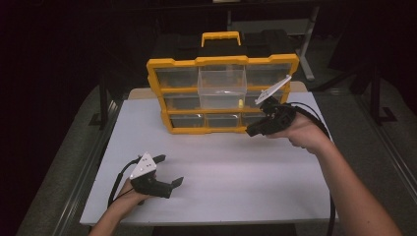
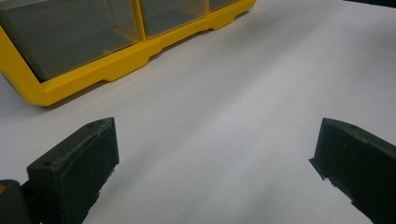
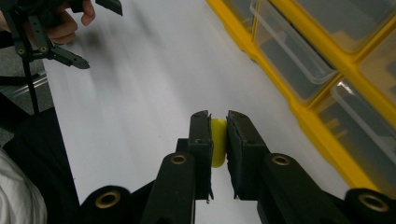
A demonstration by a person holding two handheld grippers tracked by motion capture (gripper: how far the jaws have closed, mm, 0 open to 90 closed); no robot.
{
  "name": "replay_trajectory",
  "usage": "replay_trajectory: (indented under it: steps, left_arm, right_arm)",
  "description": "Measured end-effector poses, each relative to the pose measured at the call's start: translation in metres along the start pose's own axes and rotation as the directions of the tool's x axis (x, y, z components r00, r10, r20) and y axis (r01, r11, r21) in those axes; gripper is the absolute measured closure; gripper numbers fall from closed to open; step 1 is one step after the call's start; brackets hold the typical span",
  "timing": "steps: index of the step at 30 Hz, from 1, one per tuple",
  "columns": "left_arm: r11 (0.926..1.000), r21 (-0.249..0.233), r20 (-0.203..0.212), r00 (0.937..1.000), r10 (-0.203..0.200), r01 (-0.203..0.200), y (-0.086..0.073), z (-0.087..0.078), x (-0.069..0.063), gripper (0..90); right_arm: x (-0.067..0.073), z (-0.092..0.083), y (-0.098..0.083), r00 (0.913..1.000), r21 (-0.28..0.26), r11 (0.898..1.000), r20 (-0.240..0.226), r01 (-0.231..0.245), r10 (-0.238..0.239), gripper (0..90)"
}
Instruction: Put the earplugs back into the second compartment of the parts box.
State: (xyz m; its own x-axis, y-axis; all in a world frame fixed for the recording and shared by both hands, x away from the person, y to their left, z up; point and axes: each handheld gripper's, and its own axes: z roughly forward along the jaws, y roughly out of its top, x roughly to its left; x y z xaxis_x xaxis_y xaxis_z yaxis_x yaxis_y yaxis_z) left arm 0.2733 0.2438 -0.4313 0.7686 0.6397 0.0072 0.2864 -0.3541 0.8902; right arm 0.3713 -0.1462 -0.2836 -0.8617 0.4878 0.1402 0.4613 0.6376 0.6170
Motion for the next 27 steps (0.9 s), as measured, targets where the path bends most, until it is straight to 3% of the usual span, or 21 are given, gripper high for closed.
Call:
replay_trajectory:
  steps: [27]
  left_arm:
    - [1.0000,0.005,0.000,1.0000,0.000,0.000,0.000,0.000,0.000,0.3]
  right_arm:
    - [-0.002,-0.094,0.064,0.9986,-0.101,0.995,0.051,0.021,-0.016,78.9]
